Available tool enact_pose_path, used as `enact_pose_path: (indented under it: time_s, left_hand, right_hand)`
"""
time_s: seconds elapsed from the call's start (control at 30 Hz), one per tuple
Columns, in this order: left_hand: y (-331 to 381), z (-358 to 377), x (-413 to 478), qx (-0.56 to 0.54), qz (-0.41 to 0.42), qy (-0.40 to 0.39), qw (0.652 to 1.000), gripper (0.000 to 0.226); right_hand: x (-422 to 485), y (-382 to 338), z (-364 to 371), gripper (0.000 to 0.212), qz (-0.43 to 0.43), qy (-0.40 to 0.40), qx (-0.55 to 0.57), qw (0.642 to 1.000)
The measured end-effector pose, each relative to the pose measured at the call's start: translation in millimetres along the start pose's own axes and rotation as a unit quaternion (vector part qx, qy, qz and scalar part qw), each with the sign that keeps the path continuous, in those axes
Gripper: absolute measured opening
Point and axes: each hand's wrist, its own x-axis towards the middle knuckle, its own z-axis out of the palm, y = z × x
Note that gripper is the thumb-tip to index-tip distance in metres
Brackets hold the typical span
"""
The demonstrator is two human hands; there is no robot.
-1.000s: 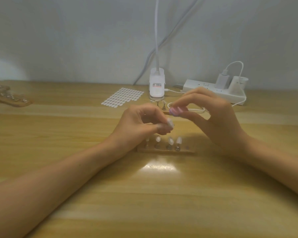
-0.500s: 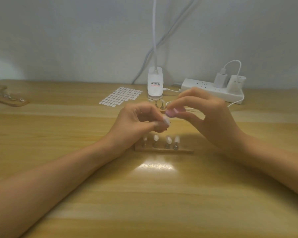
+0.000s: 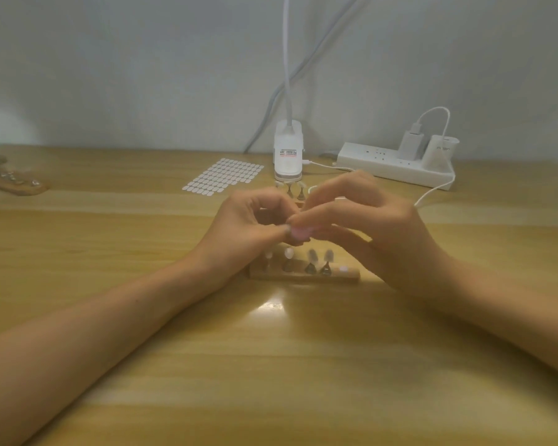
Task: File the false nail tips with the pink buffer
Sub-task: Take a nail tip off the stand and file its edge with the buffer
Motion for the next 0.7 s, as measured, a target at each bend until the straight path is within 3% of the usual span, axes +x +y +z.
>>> enact_pose_path:
  time_s: [0.07,0.23,0.37,0.53,0.6,0.7]
  left_hand:
    - [0.1,-0.4,-1.0,0.008,-0.006,0.003,1.000,0.029]
    - [0.3,1.2,-0.1,0.006,0.007,0.008,1.000,0.029]
    - [1.4,0.4,-0.8,0.004,0.009,-0.007,1.000,0.034]
    - [2.3,1.8,-1.3,0.005,0.021,0.004,1.000,0.037]
    - [2.4,2.1,-1.4,0.017,0.022,-0.005,1.000,0.027]
    - [2.8,1.3,-1.3,0.017,0.024,-0.009,1.000,0.033]
  right_hand:
    - [2.0,-3.2,1.6,0.010,-0.033,-0.006,-0.004,0.999]
    - [4.6,7.5,-8.0,0.010,0.002,0.015,-0.008,1.000]
    - [3.2,2.8,-5.1,0.011,-0.062,-0.024,-0.023,0.998]
    - [8.1,12.5,-15.3,0.012,0.011,0.012,0.000,1.000]
    - [3.4,7.4,-11.3,0.013,0.001,-0.002,0.001,1.000]
    - [3.4,3.1,-10.7,0.013,-0.032,-0.019,0.003,0.999]
